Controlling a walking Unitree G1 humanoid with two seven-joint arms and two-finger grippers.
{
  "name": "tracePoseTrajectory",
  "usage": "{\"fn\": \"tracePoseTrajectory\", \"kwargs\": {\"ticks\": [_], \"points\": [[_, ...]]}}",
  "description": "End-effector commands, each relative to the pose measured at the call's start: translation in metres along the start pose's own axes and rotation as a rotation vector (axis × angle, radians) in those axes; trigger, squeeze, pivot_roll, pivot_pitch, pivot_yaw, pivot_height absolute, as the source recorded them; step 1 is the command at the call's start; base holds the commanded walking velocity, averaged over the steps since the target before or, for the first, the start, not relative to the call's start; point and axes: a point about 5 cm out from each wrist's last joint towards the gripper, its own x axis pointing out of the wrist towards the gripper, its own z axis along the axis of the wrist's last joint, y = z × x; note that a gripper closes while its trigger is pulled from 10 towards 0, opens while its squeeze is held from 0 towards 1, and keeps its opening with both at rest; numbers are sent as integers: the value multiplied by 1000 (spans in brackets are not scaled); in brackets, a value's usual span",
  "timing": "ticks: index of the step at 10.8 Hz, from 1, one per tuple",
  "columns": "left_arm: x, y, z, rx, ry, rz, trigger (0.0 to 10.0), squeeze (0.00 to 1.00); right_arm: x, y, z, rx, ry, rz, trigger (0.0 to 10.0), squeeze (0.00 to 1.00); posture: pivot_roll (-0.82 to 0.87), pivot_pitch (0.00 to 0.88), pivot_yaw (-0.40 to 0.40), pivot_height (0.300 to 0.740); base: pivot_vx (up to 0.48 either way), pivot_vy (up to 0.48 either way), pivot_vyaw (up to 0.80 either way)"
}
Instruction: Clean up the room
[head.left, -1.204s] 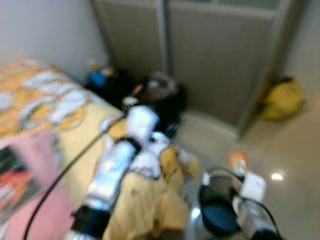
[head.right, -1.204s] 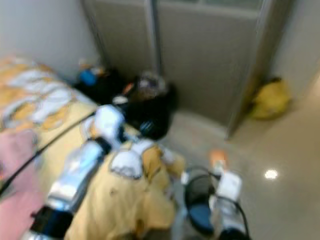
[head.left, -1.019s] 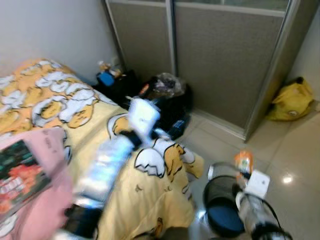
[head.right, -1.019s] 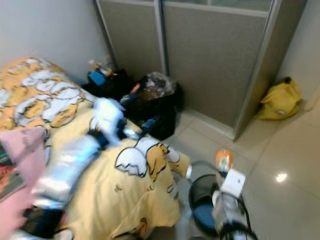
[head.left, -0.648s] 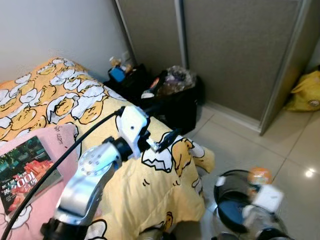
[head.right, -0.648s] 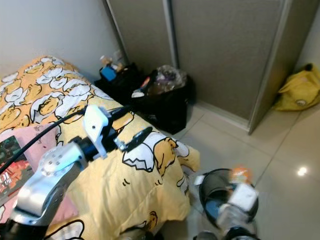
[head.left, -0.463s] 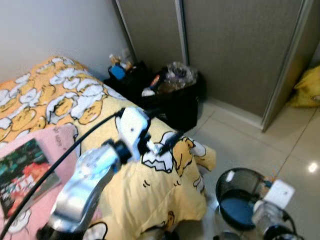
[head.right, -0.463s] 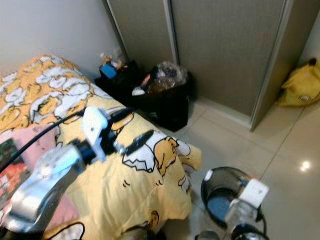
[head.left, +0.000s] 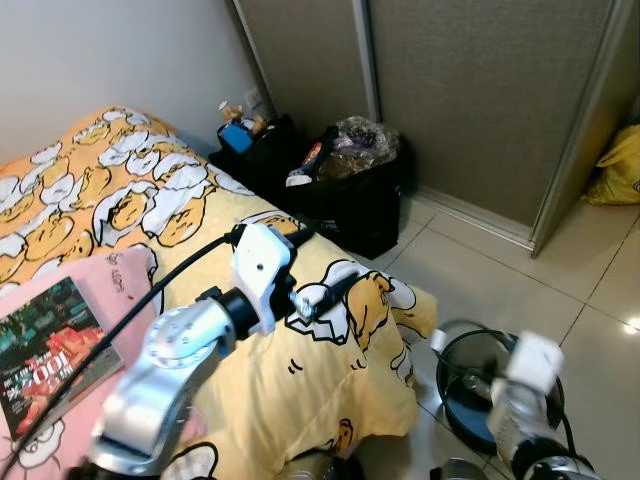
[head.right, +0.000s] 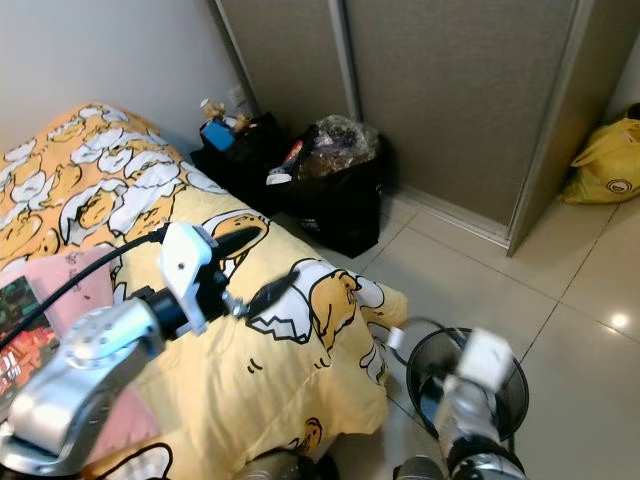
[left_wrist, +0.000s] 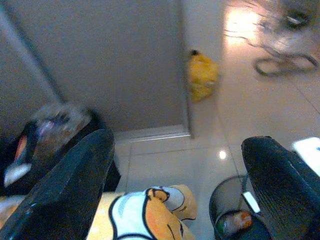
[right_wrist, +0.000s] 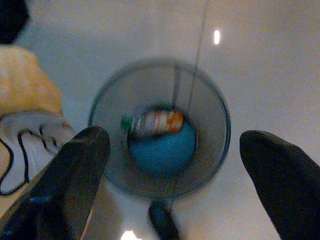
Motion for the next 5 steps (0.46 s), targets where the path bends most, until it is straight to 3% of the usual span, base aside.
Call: {"fn": "tracePoseTrajectory", "kwargs": {"ticks": [1, 2, 3, 4, 5], "points": [[-4, 8, -15, -16, 53, 65, 10000, 0, -5, 16, 9, -17, -81, 50, 10000, 0, 13, 53, 189, 732, 0, 0, 0], [-1, 7, -19, -30, 46, 74, 10000, 0, -9, 21, 13, -15, -126, 65, 10000, 0, 6, 34, 176, 732, 0, 0, 0], [8, 16, -28, -85, 41, 177, 10000, 0, -21, 32, 38, -41, -330, 107, 10000, 0, -19, 0, 144, 732, 0, 0, 0], [19, 30, -34, -216, -20, 347, 10000, 0, -39, 40, 76, -111, -601, 168, 10000, 0, -63, 0, 95, 732, 0, 0, 0], [22, 32, -37, -249, -40, 385, 10000, 0, -44, 40, 86, -124, -675, 189, 10000, 0, -77, 0, 80, 732, 0, 0, 0]]}}
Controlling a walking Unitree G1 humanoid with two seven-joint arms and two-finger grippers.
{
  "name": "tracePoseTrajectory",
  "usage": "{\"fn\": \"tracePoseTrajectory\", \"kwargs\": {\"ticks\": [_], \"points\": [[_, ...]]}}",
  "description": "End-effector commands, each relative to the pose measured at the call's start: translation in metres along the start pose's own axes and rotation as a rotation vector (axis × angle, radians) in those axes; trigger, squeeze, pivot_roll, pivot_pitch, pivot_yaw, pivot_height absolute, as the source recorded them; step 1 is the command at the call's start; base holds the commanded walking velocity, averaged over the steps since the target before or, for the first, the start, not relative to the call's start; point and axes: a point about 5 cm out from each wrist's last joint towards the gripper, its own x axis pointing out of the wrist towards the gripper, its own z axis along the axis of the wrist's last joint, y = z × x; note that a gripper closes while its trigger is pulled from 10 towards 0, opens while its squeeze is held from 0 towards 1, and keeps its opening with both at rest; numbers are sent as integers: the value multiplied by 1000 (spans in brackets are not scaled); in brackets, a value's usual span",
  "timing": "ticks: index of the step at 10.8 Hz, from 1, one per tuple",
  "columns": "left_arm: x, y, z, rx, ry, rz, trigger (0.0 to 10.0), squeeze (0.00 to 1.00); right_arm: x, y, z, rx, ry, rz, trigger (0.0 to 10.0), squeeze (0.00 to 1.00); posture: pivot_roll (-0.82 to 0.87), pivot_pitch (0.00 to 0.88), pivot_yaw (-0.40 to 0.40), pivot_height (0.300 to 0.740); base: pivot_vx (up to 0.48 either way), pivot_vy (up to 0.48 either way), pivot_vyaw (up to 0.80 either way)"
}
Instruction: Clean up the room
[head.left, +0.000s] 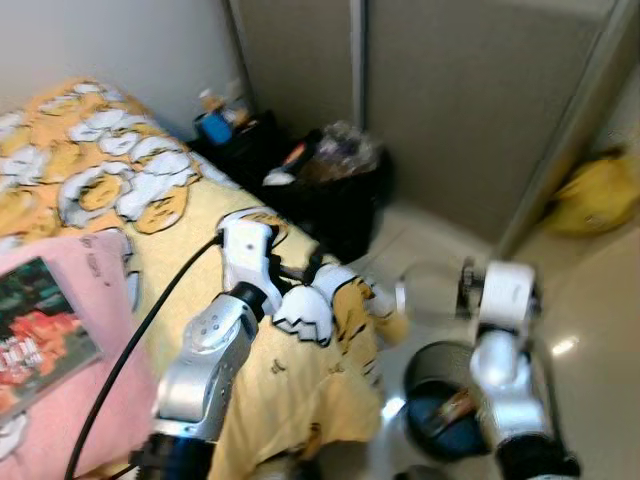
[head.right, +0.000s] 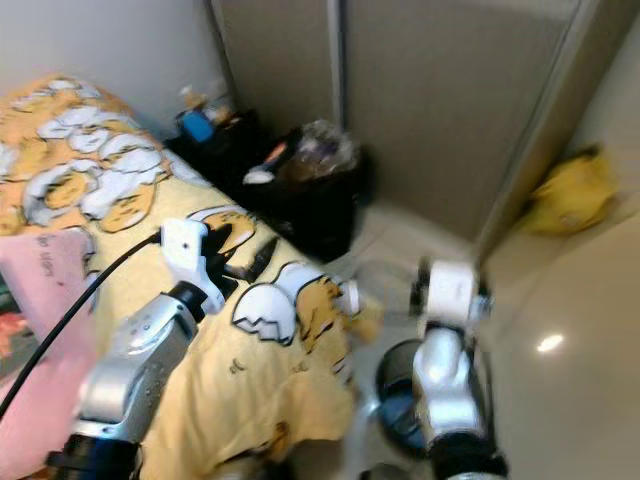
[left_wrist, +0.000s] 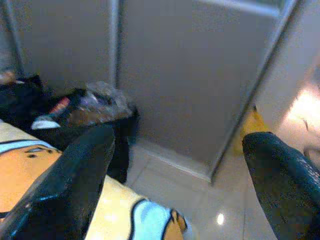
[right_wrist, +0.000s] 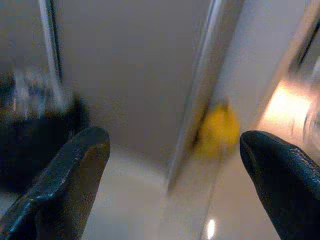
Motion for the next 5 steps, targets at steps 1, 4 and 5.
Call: {"fn": "tracePoseTrajectory", "kwargs": {"ticks": [1, 4, 5], "points": [[-1, 8, 6, -14, -68, 41, 10000, 0, -7, 6, -3, -31, 0, 68, 10000, 353, -101, 0, 60, 732, 0, 0, 0], [11, -15, 13, 122, -130, -74, 10000, 0, -8, 8, 0, -2, 30, 68, 10000, 416, -123, 0, 81, 732, 0, 300, 800], [13, -15, 14, 112, -140, -72, 10000, 0, -8, 9, 2, -9, 13, 80, 10000, 412, -126, 0, 81, 732, 0, 0, 800]]}}
